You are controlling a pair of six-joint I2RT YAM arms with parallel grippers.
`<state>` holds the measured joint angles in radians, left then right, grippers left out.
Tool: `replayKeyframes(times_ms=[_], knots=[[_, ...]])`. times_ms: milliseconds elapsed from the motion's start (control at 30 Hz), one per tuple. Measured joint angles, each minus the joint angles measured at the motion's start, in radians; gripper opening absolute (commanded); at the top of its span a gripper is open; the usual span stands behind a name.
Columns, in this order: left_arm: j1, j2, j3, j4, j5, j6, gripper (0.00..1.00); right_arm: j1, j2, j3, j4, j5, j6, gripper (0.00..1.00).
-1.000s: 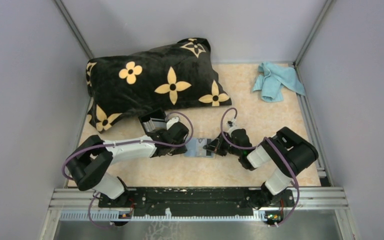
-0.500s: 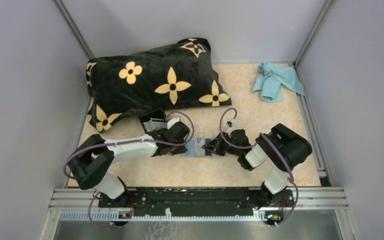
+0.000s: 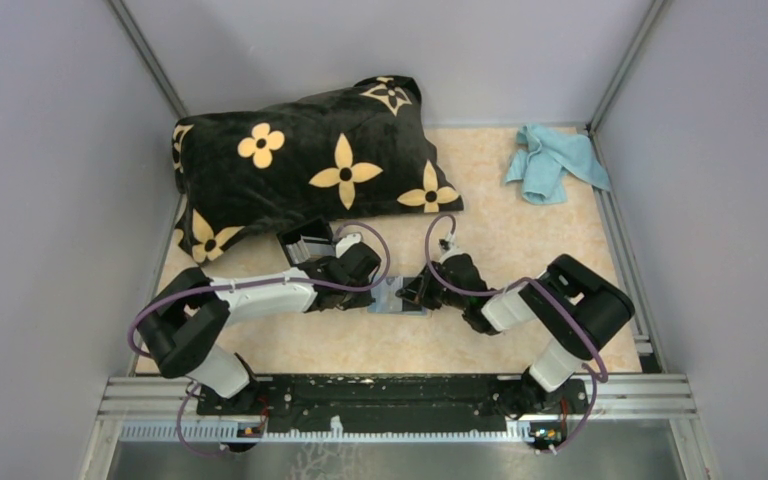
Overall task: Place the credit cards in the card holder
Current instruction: Insert the credit card into the card holder.
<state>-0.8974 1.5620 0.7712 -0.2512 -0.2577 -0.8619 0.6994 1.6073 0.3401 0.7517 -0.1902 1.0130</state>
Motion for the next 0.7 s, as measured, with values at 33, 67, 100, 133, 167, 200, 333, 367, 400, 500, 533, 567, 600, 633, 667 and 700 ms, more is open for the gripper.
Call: replayKeyframes(times_ms=[33, 67, 100, 133, 167, 200, 333, 367, 400, 500, 533, 567, 600, 633, 667, 700], knots=[[0.0, 0.0, 0.0, 0.0, 0.0, 0.0, 0.16, 0.006, 0.0, 0.01, -0.017, 0.007, -0.005, 0.0], [0.0, 0.0, 0.0, 0.0, 0.0, 0.001, 0.16, 0.01, 0.0, 0.017, -0.03, 0.012, -0.01, 0.0], [0.0, 0.0, 0.0, 0.0, 0.0, 0.002, 0.16, 0.014, 0.0, 0.024, -0.042, 0.016, -0.014, 0.0], [0.0, 0.0, 0.0, 0.0, 0.0, 0.003, 0.16, 0.018, 0.0, 0.031, -0.052, 0.021, -0.018, 0.0], [0.0, 0.0, 0.001, 0.0, 0.0, 0.003, 0.16, 0.021, 0.0, 0.037, -0.064, 0.025, -0.022, 0.0], [0.0, 0.001, 0.002, 0.0, 0.0, 0.004, 0.16, 0.026, 0.0, 0.043, -0.075, 0.029, -0.026, 0.0], [0.0, 0.005, 0.006, -0.002, 0.003, 0.01, 0.17, 0.042, 0.005, 0.081, -0.132, 0.046, -0.043, 0.11], [0.0, 0.005, 0.006, -0.002, 0.004, 0.011, 0.17, 0.048, 0.005, 0.094, -0.154, 0.052, -0.049, 0.16], [0.0, 0.005, 0.006, -0.002, 0.005, 0.013, 0.18, 0.055, 0.005, 0.108, -0.172, 0.059, -0.054, 0.2], [-0.001, 0.006, 0.006, 0.0, 0.008, 0.018, 0.18, 0.071, -0.001, 0.141, -0.223, 0.073, -0.076, 0.31], [-0.002, 0.006, 0.006, 0.0, 0.009, 0.019, 0.18, 0.077, -0.006, 0.152, -0.246, 0.08, -0.084, 0.33], [-0.004, 0.006, 0.006, 0.0, 0.009, 0.02, 0.18, 0.084, -0.011, 0.161, -0.269, 0.088, -0.093, 0.35], [-0.004, 0.006, 0.006, 0.001, 0.01, 0.021, 0.18, 0.089, -0.017, 0.171, -0.287, 0.097, -0.1, 0.36], [-0.004, 0.005, 0.006, 0.002, 0.011, 0.022, 0.18, 0.096, -0.021, 0.18, -0.311, 0.106, -0.107, 0.38], [-0.004, 0.005, 0.006, 0.003, 0.012, 0.023, 0.18, 0.1, -0.024, 0.188, -0.327, 0.113, -0.113, 0.38], [-0.004, 0.005, 0.006, 0.005, 0.013, 0.023, 0.18, 0.104, -0.028, 0.196, -0.343, 0.12, -0.121, 0.39]])
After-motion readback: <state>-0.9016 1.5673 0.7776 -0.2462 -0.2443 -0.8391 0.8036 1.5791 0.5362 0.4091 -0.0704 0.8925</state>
